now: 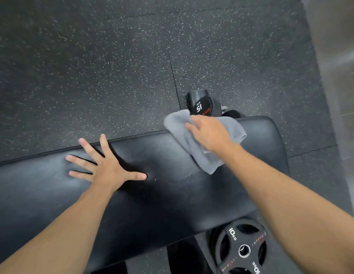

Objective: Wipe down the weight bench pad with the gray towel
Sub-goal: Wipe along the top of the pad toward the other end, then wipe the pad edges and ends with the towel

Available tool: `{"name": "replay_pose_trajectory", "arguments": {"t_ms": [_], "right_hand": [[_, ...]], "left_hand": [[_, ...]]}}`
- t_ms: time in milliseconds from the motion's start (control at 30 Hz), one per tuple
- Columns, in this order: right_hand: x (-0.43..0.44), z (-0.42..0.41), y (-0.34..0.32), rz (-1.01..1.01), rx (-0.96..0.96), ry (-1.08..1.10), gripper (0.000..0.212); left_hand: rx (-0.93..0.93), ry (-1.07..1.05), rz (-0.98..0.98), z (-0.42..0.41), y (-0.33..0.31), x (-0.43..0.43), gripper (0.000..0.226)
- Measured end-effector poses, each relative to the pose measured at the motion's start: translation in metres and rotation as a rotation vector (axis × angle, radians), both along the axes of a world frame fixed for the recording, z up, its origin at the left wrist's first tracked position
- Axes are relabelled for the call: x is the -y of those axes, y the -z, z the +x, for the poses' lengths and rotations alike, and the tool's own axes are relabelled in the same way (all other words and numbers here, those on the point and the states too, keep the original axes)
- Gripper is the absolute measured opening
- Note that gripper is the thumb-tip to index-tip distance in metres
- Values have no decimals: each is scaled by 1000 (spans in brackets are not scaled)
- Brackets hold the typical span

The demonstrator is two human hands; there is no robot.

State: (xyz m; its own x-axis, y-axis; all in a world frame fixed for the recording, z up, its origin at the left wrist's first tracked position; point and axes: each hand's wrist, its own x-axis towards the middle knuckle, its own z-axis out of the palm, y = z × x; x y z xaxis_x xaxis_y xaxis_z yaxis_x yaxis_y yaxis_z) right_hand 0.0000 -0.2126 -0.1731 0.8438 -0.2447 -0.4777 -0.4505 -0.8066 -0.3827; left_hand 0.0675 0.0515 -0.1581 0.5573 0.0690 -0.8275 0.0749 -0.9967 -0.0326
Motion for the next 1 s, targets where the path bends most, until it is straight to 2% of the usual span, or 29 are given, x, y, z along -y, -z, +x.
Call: {"name": "replay_pose_trajectory", "arguments": {"t_ms": [133, 300, 433, 567, 667, 733, 800, 900, 1000], "right_hand": [[86, -34, -11, -80, -127, 145, 38], [160, -57, -10, -7, -216, 429, 40], [165, -59, -6, -10, -218, 448, 42], [164, -74, -3, -11, -117, 450, 41], [174, -87, -2, 128, -43, 562, 36], [178, -97, -2, 198, -2, 657, 31], [180, -107, 0, 228, 13, 692, 29], [183, -120, 0, 256, 9, 691, 39], [180, -138, 1, 285, 38, 732, 39]], "left_hand": [[19, 0, 25, -2, 0, 2, 171], [25, -1, 42, -3, 0, 4, 170], [43, -16, 25, -5, 0, 4, 168], [106, -4, -22, -12, -8, 6, 156], [221, 244, -217, -39, -12, 25, 121], [197, 437, -356, -67, -11, 58, 109], [125, 524, -404, -92, -8, 98, 118], [72, 556, -340, -113, 5, 143, 150], [104, 533, -290, -119, 13, 152, 160]]}}
